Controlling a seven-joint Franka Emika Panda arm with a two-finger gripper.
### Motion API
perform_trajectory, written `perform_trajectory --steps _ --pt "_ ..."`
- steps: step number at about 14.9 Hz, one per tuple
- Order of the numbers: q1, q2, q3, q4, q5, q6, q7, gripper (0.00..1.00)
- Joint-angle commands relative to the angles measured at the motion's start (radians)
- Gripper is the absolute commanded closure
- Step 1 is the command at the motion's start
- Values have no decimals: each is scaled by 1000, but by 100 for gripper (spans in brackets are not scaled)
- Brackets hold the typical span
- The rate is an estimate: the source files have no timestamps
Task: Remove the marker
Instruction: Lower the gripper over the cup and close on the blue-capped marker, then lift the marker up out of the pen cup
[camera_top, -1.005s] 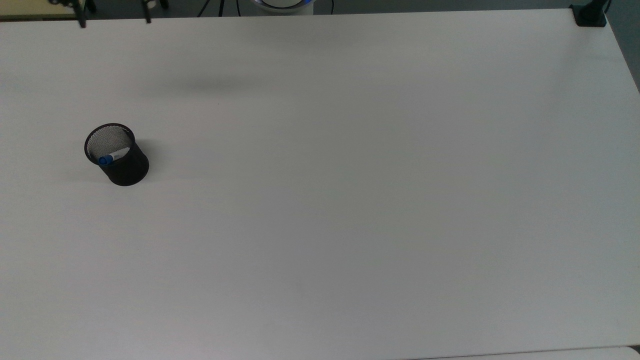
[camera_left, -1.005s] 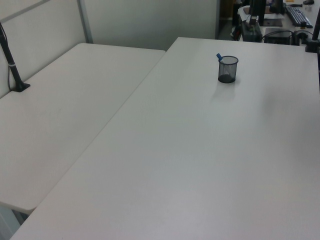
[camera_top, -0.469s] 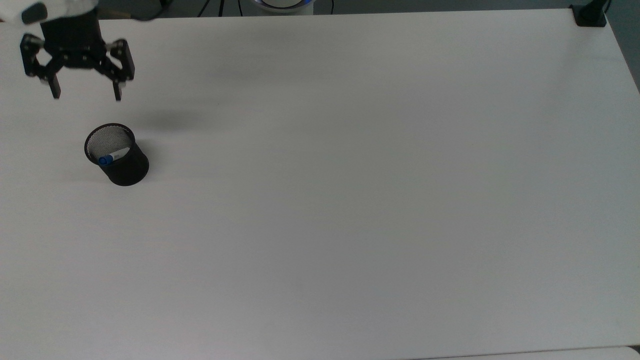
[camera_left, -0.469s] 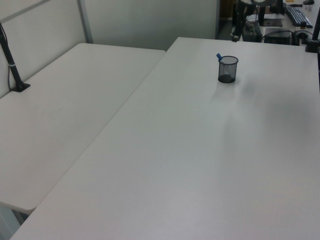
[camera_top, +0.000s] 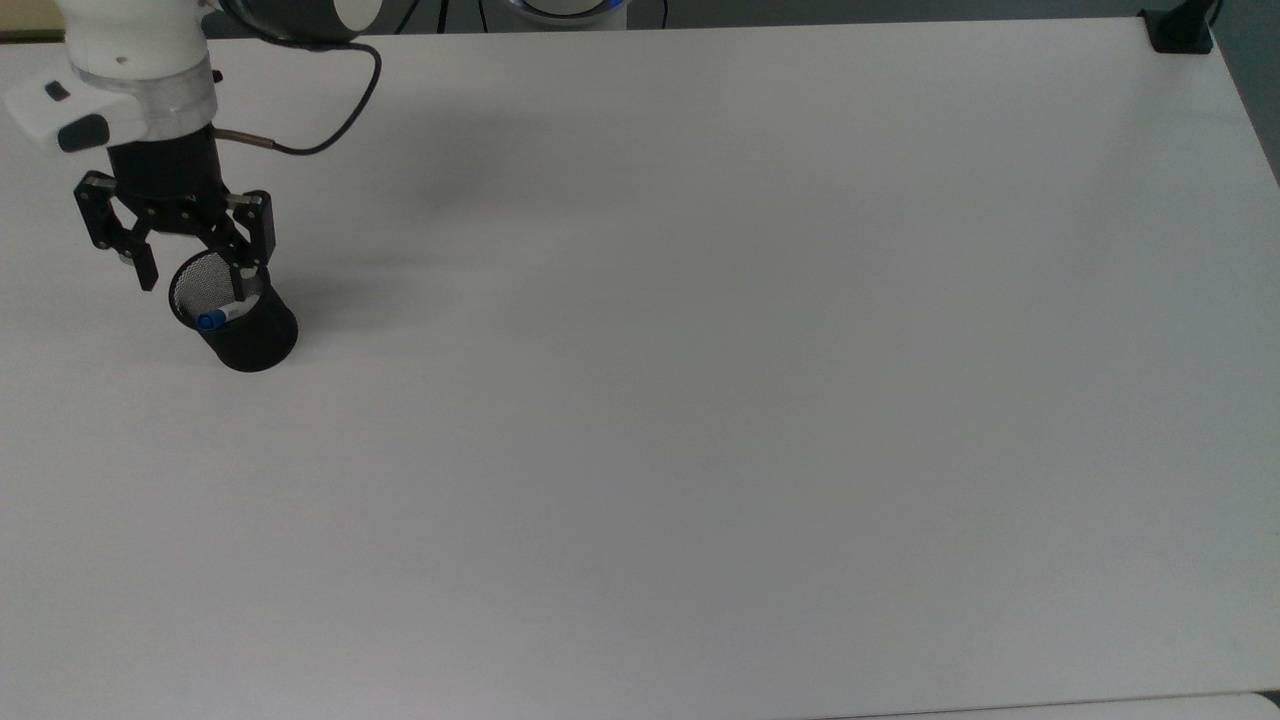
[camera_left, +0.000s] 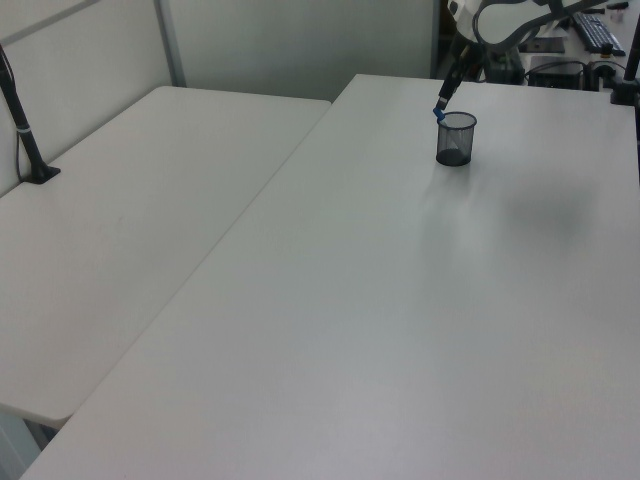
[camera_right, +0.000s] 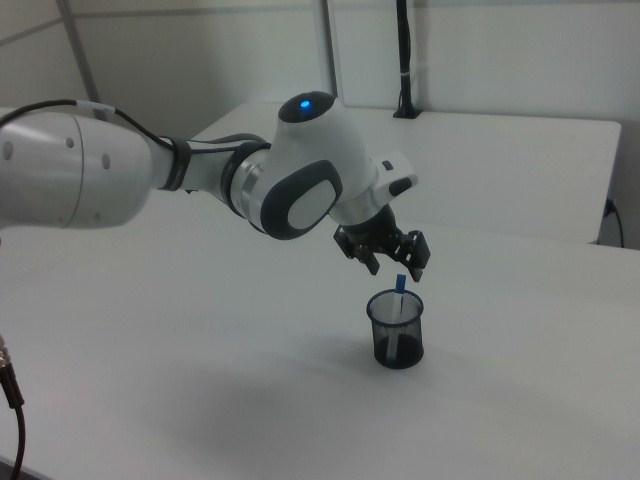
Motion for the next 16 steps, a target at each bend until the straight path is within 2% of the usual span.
perform_trajectory --steps 1,3,4,6,9,13,16 --pt "4 22 7 1 18 60 24 31" --pt "5 51 8 -1 18 112 45 38" --pt "11 63 8 2 18 128 45 45" --pt "14 63 8 1 18 133 44 68" --pt "14 59 8 1 18 128 36 92" --pt "10 36 8 2 18 122 39 97" --pt "4 -53 8 15 18 35 42 97"
